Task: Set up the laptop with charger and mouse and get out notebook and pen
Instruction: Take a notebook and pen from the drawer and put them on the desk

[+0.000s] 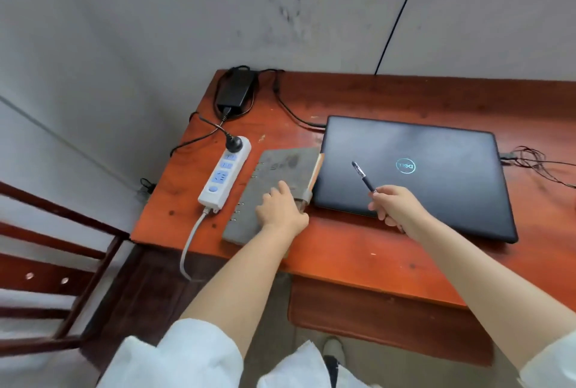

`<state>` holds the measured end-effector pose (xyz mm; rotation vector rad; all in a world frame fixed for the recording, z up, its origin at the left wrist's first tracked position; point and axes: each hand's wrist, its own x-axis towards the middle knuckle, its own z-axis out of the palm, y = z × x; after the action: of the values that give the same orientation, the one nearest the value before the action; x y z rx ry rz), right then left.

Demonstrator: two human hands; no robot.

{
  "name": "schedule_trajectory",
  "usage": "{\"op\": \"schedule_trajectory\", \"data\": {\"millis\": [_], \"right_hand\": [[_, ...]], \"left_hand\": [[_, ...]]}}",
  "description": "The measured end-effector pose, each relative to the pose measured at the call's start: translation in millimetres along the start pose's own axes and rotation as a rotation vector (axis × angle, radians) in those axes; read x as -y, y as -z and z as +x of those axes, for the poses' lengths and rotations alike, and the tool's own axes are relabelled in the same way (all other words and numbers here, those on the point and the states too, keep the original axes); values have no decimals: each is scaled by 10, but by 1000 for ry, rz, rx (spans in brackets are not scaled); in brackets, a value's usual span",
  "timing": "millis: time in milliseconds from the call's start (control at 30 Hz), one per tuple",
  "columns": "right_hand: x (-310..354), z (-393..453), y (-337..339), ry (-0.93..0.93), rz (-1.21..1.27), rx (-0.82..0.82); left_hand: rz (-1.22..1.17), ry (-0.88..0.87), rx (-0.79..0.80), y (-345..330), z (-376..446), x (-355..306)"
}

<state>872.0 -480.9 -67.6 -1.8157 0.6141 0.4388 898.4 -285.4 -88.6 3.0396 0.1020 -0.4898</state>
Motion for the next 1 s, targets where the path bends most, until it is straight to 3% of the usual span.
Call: {"op": "schedule_trajectory", "data": {"millis": [200, 367, 533, 633, 767, 1000], "right_hand": [[-273, 144, 100, -47, -7, 10], [-448, 204, -11, -86, 5, 31], [-359, 286, -370, -33, -144, 28], [-133, 353, -758, 79, -261, -31], [93, 477, -1329, 247, -681, -180], [127, 595, -1733, 207, -907, -338]], "left_hand": [[-191, 22, 7, -226, 357, -65], [-40, -48, 87, -400, 562, 144], [-119, -141, 275, -395, 727, 308], [-217, -263, 163, -383, 768, 493], [-238, -326, 0, -385, 782, 858], [-35, -537, -30, -387, 914, 1252]]}}
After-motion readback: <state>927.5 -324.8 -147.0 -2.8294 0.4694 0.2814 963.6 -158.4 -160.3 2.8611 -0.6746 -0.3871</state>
